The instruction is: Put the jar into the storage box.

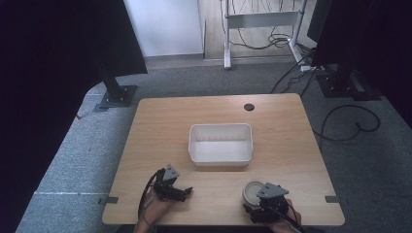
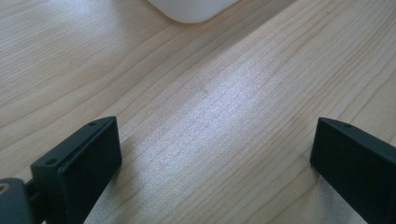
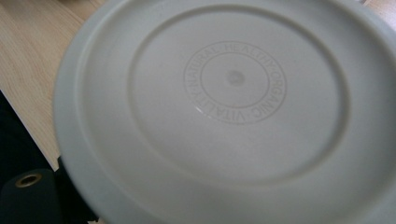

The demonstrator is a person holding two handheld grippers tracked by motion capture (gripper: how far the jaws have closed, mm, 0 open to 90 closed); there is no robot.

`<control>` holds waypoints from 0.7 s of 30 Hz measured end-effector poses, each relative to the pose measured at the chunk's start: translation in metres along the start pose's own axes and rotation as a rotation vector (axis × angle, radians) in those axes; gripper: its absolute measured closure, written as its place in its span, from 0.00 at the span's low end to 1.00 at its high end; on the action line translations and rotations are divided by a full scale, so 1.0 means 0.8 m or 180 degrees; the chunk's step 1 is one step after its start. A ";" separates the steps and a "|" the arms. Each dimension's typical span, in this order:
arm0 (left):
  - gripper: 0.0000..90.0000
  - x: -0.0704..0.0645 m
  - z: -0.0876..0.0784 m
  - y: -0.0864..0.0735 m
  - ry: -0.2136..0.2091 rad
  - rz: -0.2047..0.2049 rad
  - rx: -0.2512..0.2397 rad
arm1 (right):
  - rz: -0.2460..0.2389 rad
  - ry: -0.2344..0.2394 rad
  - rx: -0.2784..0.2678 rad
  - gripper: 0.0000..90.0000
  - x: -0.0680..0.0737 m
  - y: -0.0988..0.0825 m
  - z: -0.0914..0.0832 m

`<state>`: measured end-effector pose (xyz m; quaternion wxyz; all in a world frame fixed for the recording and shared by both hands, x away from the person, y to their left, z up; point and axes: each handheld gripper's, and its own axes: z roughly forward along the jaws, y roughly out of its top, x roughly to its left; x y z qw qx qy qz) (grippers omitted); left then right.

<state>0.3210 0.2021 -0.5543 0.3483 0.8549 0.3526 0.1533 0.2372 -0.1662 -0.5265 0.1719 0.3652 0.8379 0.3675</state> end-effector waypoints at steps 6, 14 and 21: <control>0.02 0.000 0.000 0.000 0.0000 0.0000 -0.0001 | 0.0071 0.0011 -0.0010 0.11 -0.005 0.008 0.002; 0.02 0.000 0.000 0.000 0.0000 -0.0001 -0.0001 | 0.0087 0.0003 -0.0028 0.11 -0.009 0.018 0.008; 0.02 0.000 0.000 0.000 0.0000 0.0001 0.0000 | 0.0089 -0.0005 -0.0045 0.11 -0.010 0.027 0.013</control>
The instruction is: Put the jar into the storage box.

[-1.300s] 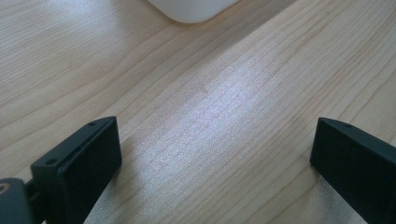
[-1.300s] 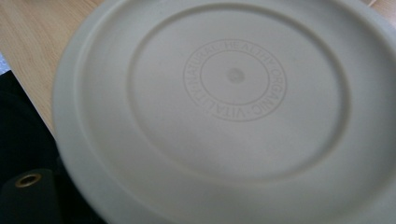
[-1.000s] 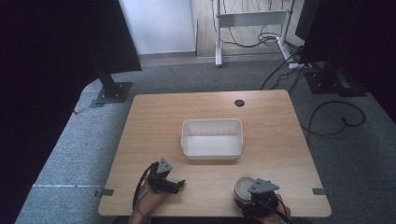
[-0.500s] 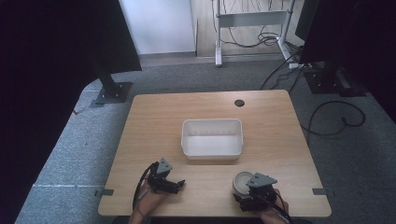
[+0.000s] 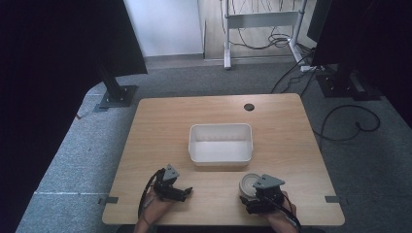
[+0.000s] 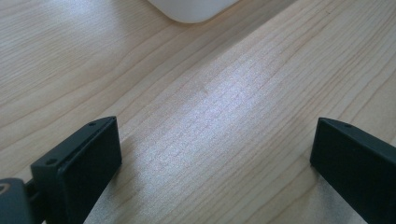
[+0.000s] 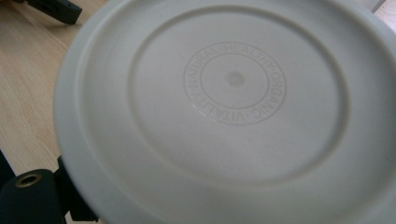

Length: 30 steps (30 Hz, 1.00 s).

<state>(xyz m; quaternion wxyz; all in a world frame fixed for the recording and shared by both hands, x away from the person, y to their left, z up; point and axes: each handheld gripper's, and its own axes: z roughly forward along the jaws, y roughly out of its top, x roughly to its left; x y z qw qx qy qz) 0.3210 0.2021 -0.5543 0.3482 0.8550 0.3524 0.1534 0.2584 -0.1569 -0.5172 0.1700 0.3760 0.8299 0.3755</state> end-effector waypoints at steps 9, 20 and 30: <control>0.02 0.000 0.000 0.000 0.0000 -0.0001 0.0000 | -0.0007 0.0009 -0.0022 0.11 0.000 0.016 0.008; 0.02 0.000 0.000 0.000 0.0000 0.0001 0.0000 | 0.0008 0.0032 -0.0063 0.11 -0.002 0.033 0.020; 0.02 0.000 0.000 0.000 0.0000 0.0001 0.0000 | 0.0033 0.0028 -0.0139 0.11 -0.004 0.049 0.025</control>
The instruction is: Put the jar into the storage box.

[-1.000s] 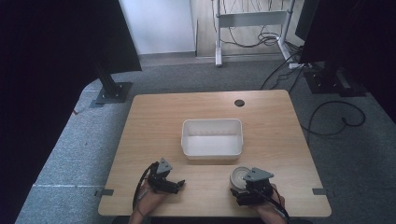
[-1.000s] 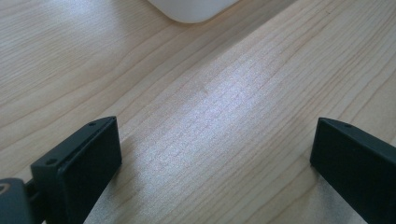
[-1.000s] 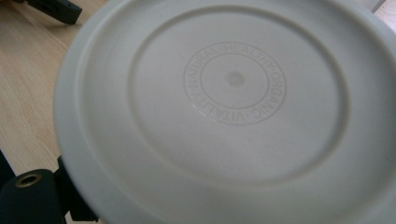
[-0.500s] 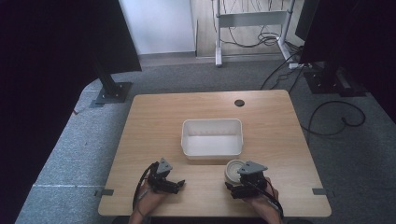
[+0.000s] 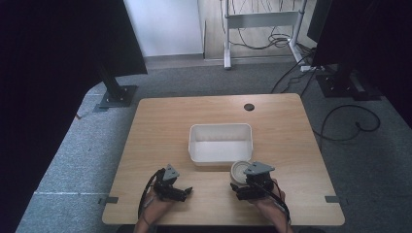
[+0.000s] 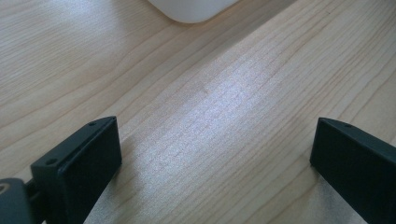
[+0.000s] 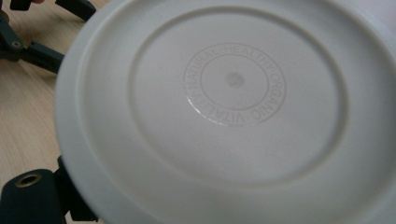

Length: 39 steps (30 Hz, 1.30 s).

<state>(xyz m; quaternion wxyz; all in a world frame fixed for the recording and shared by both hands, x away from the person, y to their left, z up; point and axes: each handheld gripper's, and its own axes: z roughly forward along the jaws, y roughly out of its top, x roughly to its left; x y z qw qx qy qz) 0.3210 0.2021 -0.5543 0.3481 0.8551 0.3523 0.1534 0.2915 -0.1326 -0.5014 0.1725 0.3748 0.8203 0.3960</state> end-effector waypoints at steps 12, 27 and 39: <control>0.02 0.000 0.000 0.000 -0.0001 -0.0001 0.0000 | -0.0026 -0.0003 -0.0031 0.11 -0.001 0.019 0.012; 0.02 0.000 0.000 0.000 0.0000 -0.0012 -0.0012 | -0.0042 -0.0029 -0.0027 0.11 -0.006 0.039 0.029; 0.02 0.000 0.000 0.000 0.0000 -0.0002 -0.0002 | -0.0067 -0.0072 -0.0030 0.11 -0.006 0.054 0.043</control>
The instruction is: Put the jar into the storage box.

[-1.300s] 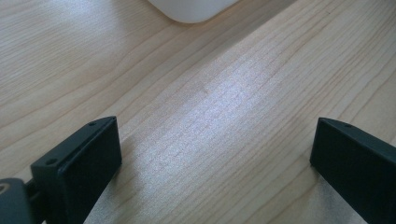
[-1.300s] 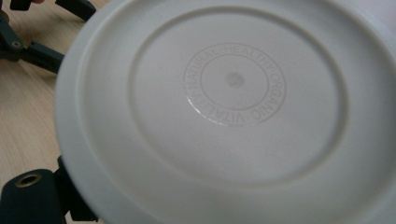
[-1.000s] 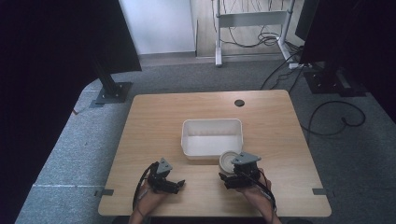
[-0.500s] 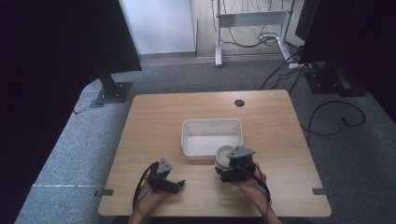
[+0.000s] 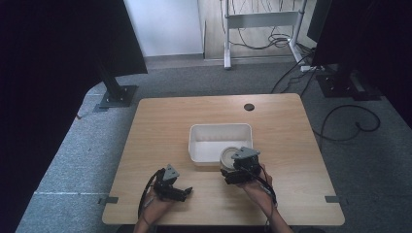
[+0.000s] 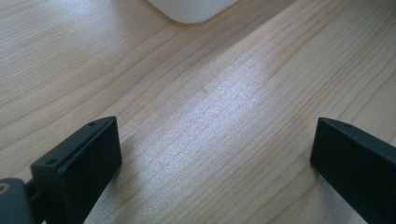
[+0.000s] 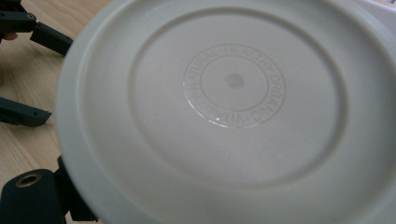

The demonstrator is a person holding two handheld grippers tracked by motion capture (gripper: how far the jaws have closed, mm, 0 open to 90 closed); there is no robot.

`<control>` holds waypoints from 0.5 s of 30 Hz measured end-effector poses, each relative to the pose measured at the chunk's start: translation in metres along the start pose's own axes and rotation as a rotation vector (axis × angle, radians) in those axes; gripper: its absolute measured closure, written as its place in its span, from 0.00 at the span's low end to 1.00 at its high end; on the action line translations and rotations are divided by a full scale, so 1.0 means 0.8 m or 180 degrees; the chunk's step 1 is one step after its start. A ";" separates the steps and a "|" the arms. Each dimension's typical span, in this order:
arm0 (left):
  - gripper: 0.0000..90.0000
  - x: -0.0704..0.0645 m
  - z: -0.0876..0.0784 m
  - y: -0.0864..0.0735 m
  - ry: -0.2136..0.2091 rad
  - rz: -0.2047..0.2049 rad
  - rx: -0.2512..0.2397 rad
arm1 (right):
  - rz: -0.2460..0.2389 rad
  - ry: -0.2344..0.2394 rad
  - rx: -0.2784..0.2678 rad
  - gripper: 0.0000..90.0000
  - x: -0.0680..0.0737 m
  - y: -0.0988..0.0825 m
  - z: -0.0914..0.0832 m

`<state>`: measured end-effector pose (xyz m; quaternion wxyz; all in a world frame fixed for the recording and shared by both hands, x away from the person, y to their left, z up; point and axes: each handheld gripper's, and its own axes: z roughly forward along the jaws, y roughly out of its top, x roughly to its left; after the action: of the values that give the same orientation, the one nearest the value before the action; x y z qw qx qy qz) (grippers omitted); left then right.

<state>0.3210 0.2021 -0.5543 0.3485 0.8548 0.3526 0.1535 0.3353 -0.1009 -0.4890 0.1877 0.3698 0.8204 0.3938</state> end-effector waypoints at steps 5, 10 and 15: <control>0.02 0.000 0.000 0.000 0.0001 0.0004 0.0001 | -0.0007 -0.0024 0.0018 0.11 0.000 0.004 0.006; 0.02 0.000 0.000 0.000 0.0001 0.0002 0.0000 | -0.0021 -0.0032 0.0029 0.11 0.000 0.007 0.012; 0.02 0.000 0.000 0.000 0.0001 0.0003 0.0002 | -0.0025 -0.0055 0.0031 0.11 0.000 0.012 0.018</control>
<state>0.3210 0.2021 -0.5543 0.3482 0.8550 0.3523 0.1536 0.3484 -0.0898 -0.4908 0.1946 0.3708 0.8220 0.3858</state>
